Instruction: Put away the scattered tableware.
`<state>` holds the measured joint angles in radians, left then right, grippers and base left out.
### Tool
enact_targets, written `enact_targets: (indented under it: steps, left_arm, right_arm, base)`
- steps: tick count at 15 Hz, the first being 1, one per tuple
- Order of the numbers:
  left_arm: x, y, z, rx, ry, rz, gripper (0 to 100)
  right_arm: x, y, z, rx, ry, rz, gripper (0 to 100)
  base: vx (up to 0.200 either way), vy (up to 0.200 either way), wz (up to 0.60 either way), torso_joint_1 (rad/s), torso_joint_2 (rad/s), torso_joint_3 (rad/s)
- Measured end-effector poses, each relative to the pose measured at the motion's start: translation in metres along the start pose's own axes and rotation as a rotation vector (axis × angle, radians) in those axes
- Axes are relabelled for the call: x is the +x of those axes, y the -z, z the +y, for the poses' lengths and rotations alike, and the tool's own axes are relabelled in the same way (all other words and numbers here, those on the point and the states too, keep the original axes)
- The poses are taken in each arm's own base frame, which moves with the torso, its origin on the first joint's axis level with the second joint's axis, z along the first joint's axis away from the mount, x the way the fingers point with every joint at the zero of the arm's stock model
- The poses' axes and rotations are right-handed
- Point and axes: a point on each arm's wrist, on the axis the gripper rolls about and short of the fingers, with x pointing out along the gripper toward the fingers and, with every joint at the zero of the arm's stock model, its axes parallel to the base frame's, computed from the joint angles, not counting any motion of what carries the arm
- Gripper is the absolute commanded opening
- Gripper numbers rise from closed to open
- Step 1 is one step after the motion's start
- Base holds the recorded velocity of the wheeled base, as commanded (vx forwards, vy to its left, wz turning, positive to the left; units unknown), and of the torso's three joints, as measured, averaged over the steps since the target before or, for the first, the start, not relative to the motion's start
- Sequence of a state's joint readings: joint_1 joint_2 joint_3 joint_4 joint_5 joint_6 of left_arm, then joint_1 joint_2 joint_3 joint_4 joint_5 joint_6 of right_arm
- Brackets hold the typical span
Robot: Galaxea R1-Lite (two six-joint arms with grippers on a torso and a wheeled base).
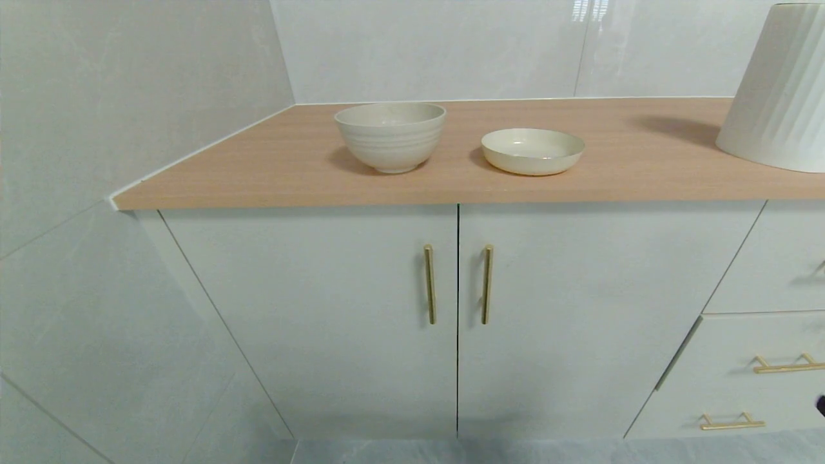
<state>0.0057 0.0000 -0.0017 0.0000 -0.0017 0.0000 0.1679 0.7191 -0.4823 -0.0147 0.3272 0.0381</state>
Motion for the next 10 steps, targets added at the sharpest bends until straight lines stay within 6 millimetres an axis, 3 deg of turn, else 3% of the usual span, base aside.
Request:
enact_targets:
  steps: [2, 5, 7, 10]
  left_arm:
    - [0.0, 0.0, 0.0, 0.0, 0.0, 0.0, 100]
    - [0.0, 0.0, 0.0, 0.0, -0.001, 0.0, 100]
    - [0.0, 0.0, 0.0, 0.0, 0.0, 0.0, 100]
    - [0.0, 0.0, 0.0, 0.0, 0.0, 0.0, 100]
  right_arm:
    - [0.045, -0.032, 0.001, -0.004, -0.148, 0.059, 100]
    - [0.119, -0.059, 0.013, 0.016, -0.285, 0.116, 100]
    - [0.163, -0.067, 0.027, 0.055, -0.346, 0.155, 100]
    - [0.214, -0.062, 0.047, 0.099, -0.4, 0.232, 100]
  base:
    - [0.0, 0.0, 0.0, 0.0, 0.0, 0.0]
    - [0.0, 0.0, 0.0, 0.0, 0.0, 0.0]
    - [0.0, 0.0, 0.0, 0.0, 0.0, 0.0]
    - [0.0, 0.0, 0.0, 0.0, 0.0, 0.0]
